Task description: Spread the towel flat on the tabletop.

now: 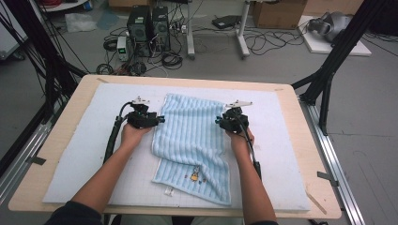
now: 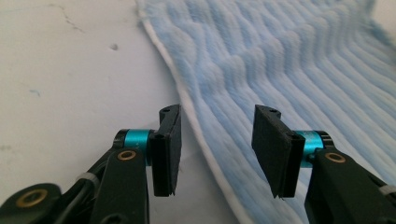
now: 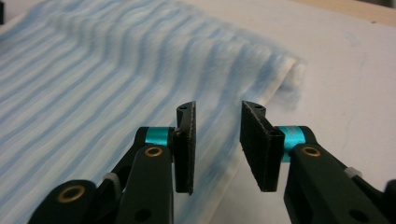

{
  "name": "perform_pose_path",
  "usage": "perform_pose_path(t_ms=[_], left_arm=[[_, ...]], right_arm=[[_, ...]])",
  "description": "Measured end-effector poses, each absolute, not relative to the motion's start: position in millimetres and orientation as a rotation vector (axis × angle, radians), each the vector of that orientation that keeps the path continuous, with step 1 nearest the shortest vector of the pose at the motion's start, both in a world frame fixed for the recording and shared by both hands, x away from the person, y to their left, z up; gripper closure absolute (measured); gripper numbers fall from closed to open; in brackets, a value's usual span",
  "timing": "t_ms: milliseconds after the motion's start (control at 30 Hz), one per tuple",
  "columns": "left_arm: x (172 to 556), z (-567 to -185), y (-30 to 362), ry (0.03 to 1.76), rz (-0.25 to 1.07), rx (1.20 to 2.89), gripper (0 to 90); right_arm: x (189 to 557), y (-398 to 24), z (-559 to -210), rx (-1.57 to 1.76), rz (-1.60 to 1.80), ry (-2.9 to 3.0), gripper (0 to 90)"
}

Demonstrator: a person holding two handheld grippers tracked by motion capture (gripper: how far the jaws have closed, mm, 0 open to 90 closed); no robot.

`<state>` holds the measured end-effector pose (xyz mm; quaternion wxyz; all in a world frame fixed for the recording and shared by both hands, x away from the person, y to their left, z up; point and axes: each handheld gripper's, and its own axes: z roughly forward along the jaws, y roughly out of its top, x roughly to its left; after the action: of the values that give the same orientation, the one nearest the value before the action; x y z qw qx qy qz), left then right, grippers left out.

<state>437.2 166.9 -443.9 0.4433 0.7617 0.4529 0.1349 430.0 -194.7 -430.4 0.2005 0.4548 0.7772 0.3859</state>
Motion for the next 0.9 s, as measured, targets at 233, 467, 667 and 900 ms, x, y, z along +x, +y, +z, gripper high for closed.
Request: perform_pose_path(t_ms=[233,467,667,900], left_arm=[[414,-448,158,1.041,0.319,2.005,52.2],[421,-450,146,1.009,0.391,1.999,85.7],[448,-450,142,1.107,0.429,1.925,85.8],[451,-449,145,1.130,0.372,1.916,62.0]], right_arm=[[396,-197,-437,1.217,1.035,2.309,61.5],[404,-193,-444,1.170,0.986,2.306,87.8],[426,-196,-447,1.244,0.973,2.176,88.0],[433,-198,-448,1.304,0.998,2.115,73.7]])
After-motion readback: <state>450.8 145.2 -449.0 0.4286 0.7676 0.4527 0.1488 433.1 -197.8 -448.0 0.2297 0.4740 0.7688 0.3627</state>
